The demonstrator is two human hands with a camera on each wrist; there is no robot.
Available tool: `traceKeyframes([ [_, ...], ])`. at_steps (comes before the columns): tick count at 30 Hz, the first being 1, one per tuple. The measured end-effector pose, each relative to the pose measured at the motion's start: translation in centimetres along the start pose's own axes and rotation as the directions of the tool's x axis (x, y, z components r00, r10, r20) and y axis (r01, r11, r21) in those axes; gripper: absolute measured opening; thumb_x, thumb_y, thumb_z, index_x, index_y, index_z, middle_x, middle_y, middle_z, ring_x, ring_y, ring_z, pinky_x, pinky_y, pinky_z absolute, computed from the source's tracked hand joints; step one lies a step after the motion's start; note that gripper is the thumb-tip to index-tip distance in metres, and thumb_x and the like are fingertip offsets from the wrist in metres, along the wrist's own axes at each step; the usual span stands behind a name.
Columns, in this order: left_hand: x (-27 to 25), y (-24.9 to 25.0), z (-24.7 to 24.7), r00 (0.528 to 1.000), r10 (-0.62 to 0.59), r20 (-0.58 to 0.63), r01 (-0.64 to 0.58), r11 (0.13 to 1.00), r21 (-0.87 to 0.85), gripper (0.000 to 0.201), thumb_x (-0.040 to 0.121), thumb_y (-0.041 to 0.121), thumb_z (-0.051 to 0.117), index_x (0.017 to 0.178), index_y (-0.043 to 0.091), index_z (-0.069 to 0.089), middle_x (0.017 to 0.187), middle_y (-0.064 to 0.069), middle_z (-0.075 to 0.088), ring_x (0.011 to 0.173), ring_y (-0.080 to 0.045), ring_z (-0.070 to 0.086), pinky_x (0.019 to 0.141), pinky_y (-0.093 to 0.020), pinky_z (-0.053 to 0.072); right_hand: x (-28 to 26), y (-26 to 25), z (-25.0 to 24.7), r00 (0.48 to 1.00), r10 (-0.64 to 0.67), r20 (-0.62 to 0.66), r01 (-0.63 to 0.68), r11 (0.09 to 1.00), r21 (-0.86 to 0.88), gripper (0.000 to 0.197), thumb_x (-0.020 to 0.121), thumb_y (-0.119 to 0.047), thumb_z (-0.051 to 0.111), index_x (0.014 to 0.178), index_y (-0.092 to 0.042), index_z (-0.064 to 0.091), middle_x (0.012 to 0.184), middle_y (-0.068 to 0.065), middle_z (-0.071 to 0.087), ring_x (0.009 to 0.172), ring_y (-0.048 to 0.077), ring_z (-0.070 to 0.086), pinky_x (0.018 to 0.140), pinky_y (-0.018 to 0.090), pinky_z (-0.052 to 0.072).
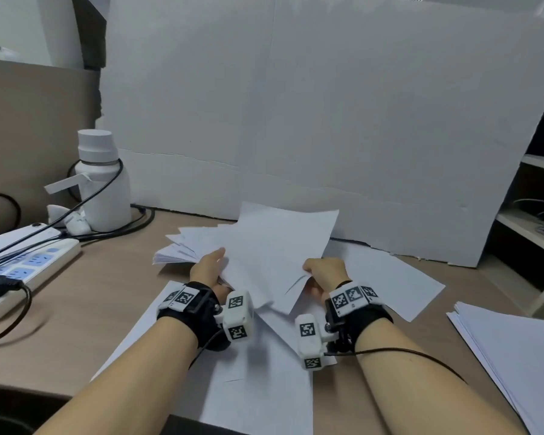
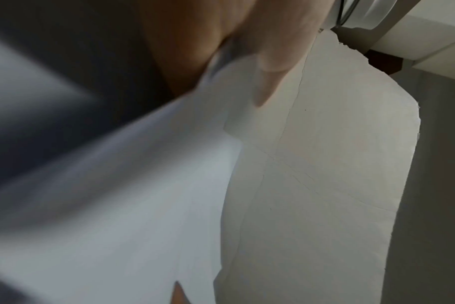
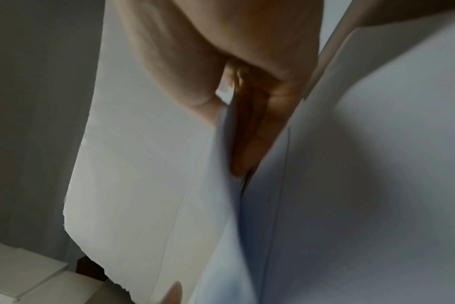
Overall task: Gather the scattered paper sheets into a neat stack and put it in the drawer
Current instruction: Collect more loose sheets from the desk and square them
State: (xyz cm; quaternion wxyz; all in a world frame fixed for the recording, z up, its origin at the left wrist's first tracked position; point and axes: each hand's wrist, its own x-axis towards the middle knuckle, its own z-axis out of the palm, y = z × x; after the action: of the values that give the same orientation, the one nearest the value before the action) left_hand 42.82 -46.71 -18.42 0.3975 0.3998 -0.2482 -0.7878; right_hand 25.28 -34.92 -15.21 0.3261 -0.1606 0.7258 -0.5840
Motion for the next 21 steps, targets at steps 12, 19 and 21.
traceKeyframes([
  [12,-1.9,2.4,-3.5,0.984,-0.141,0.111,0.117,0.973,0.201,0.026,0.098,0.002,0.053,0.123,0.002,0.063,0.104,-0.023,0.075,0.078,-0.038,0.075,0.058,-0.05,0.061,5.1,-0.9,-4.7,0.987,0.152,0.054,-0.152,0.988,-0.015,0.037,0.097,-0.02,0.056,0.133,-0.01,0.051,0.127,0.011,0.053,0.043,0.019,0.051,0.043,0.024,0.046],
  [19,-1.3,2.8,-3.4,0.99,-0.12,0.071,0.111,0.986,0.122,0.026,0.097,0.012,0.057,0.12,0.0,0.064,0.102,-0.02,0.076,0.072,-0.034,0.075,0.062,-0.043,0.06,6.1,0.9,-3.8,0.979,0.144,0.145,-0.164,0.978,0.132,0.012,0.088,0.01,0.053,0.097,0.007,0.061,0.091,0.025,0.066,0.079,0.038,0.068,0.061,0.045,0.061],
  [21,-1.0,2.7,-3.0,0.995,-0.091,0.049,0.085,0.988,0.126,0.02,0.096,0.011,0.058,0.112,0.001,0.065,0.086,-0.017,0.076,0.063,-0.031,0.074,0.056,-0.04,0.06,5.2,1.2,-3.6,0.97,0.105,0.219,-0.138,0.98,0.144,0.018,0.088,0.012,0.052,0.101,0.006,0.063,0.091,0.023,0.069,0.085,0.038,0.068,0.069,0.045,0.061],
])
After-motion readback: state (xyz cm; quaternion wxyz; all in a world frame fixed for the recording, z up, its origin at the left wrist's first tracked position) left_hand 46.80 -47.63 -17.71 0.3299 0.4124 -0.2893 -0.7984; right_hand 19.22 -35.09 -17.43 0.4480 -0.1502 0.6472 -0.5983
